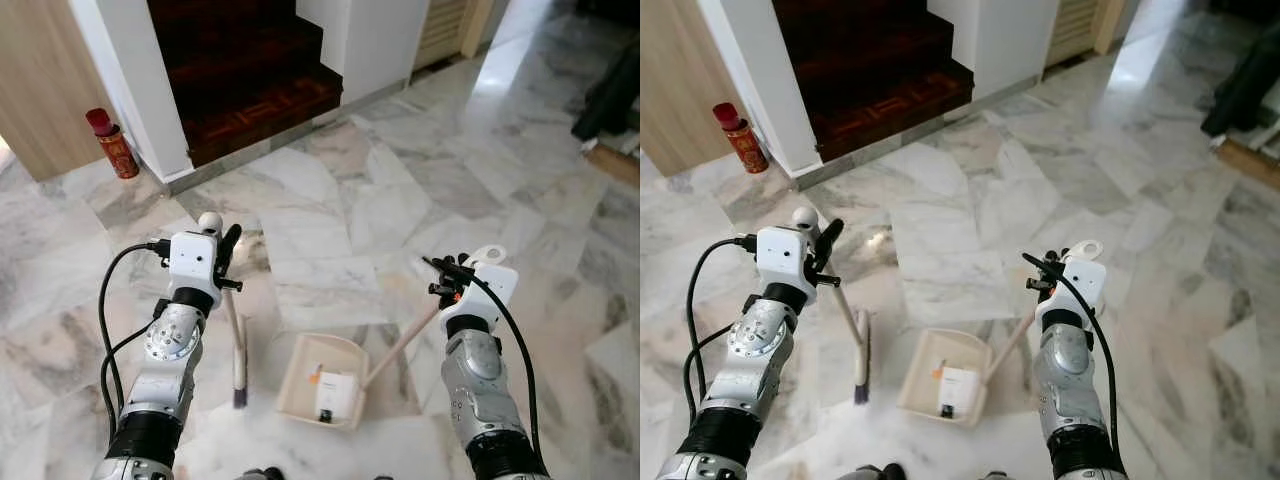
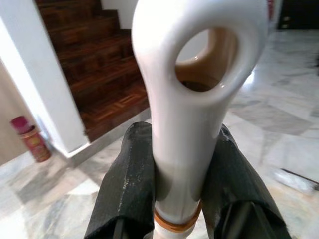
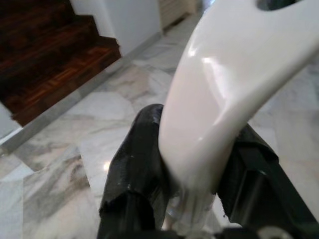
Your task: Sweep floor
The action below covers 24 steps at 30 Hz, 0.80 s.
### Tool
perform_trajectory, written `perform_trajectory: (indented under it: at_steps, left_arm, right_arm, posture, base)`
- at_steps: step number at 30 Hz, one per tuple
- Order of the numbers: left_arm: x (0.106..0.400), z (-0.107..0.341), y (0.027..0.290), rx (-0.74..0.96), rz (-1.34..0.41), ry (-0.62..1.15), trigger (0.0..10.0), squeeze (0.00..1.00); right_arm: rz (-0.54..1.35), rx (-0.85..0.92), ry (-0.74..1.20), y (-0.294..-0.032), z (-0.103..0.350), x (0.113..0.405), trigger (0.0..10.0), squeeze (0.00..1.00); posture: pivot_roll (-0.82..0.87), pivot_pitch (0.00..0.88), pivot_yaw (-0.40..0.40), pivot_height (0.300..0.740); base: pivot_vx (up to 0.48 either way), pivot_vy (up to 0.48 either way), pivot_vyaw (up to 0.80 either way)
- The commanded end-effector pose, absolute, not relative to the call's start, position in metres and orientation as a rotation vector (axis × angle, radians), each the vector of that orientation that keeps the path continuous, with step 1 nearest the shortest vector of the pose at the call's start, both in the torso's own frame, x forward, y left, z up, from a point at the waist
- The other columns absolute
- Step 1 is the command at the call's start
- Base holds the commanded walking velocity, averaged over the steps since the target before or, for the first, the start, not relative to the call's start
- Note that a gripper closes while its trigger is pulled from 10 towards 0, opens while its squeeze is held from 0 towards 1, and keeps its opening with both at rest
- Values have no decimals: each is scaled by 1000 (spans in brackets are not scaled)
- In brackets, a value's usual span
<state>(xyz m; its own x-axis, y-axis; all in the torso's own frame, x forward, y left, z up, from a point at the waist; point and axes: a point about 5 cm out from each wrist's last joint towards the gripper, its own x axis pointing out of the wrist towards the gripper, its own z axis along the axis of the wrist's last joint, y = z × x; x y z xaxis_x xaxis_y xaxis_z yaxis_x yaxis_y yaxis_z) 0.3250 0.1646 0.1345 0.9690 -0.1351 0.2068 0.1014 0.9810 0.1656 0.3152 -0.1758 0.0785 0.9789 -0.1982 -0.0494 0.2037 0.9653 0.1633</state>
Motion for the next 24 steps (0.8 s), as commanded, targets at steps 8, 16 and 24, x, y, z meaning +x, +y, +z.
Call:
perform_trajectory:
  at_steps: [8, 16, 24]
  left_arm:
    - [326, 145, 164, 146, -123, -266, 10000, 0]
    - [326, 146, 164, 149, -122, -266, 10000, 0]
    - [326, 146, 164, 147, -124, -266, 10000, 0]
  right_arm:
    - [-194, 176, 1, -174, 87, 320, 10000, 0]
    - [-203, 168, -6, -175, 87, 319, 10000, 0]
    - [-205, 190, 11, -175, 85, 319, 10000, 0]
  posture:
    - [-73, 118, -32, 740]
    - [-68, 117, -31, 740]
    - [-70, 118, -30, 740]
  base:
    - [0, 266, -544]
    - [0, 265, 0]
    - [0, 265, -266]
